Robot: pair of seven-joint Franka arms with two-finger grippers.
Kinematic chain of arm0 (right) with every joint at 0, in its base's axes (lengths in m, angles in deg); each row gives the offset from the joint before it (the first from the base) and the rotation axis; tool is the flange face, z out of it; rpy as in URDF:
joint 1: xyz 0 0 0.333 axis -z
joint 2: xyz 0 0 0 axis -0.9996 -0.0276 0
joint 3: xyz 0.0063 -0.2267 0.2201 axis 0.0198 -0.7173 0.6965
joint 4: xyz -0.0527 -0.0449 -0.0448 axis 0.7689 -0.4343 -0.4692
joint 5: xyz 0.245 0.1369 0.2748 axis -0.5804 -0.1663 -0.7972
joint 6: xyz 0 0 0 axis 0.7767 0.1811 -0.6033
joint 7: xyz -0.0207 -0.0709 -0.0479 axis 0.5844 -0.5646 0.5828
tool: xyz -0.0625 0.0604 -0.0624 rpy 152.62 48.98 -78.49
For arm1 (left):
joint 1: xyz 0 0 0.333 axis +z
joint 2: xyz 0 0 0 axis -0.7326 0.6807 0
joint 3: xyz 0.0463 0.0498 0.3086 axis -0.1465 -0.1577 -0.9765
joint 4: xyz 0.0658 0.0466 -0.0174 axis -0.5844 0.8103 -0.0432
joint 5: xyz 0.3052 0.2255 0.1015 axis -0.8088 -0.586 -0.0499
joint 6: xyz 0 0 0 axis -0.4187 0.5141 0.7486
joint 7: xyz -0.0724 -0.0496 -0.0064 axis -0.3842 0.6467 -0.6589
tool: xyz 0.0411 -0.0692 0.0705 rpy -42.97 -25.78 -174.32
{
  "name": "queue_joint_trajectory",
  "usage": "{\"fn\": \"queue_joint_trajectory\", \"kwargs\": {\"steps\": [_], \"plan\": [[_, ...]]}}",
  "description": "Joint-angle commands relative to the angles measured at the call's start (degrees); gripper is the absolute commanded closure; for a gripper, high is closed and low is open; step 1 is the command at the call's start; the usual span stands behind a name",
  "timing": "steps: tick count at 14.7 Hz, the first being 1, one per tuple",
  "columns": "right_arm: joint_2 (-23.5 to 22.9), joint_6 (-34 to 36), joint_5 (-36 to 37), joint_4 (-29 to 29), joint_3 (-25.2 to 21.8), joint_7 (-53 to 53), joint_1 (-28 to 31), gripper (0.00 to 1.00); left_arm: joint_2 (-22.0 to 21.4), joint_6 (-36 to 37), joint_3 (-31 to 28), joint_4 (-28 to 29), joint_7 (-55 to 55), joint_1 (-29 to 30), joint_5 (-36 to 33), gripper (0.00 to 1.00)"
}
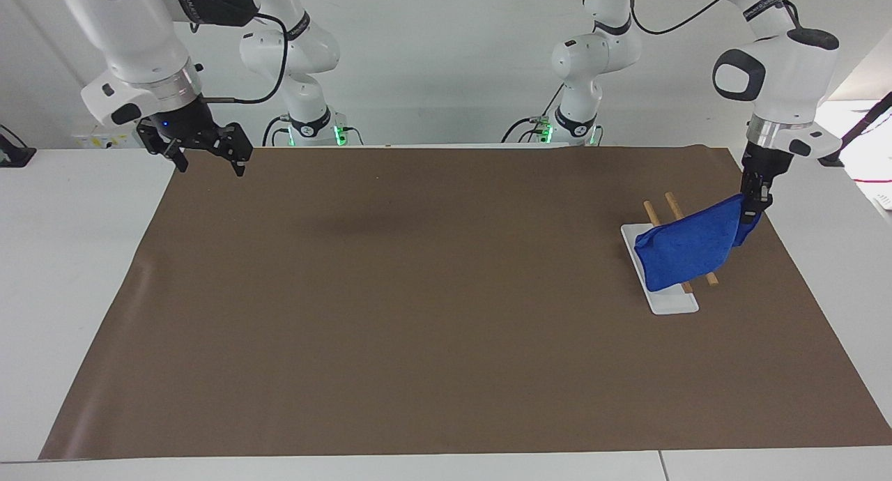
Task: Right arm passes towel to left arm to hang
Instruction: 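Drape the towel over the rack bar and open the left gripper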
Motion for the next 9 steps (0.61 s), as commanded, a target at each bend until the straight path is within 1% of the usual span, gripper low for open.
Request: {"fn": "queue_joint_trajectory", "kwargs": {"steps": [1,2,4,6,9], "plan": [[1.68,-0.42,0.27,2.13,-0.37,0.39,0.53,0.00,-0.93,-2.05,-0.02,1.72,-0.53,0.05,-0.95,0.27],[1.77,-0.42,0.27,2.13,-0.28,0.30,0.61,0.00,-0.50,-1.88,-0.02,1.28,-0.53,-0.21,-0.95,0.00],[1.86,-0.42,0.27,2.13,-0.28,0.39,0.62,0.00,0.64,-1.53,0.06,-0.73,-0.71,-0.22,-0.95,0.00],[1.86,-0.33,0.27,2.31,-0.28,0.39,0.62,0.00,2.48,-0.48,0.06,-4.50,-0.36,-0.30,-0.95,0.00],[1.86,-1.12,0.27,2.40,-0.28,0.48,1.05,0.00,4.86,4.43,0.24,-10.92,-0.97,-0.83,-1.03,0.00]]}}
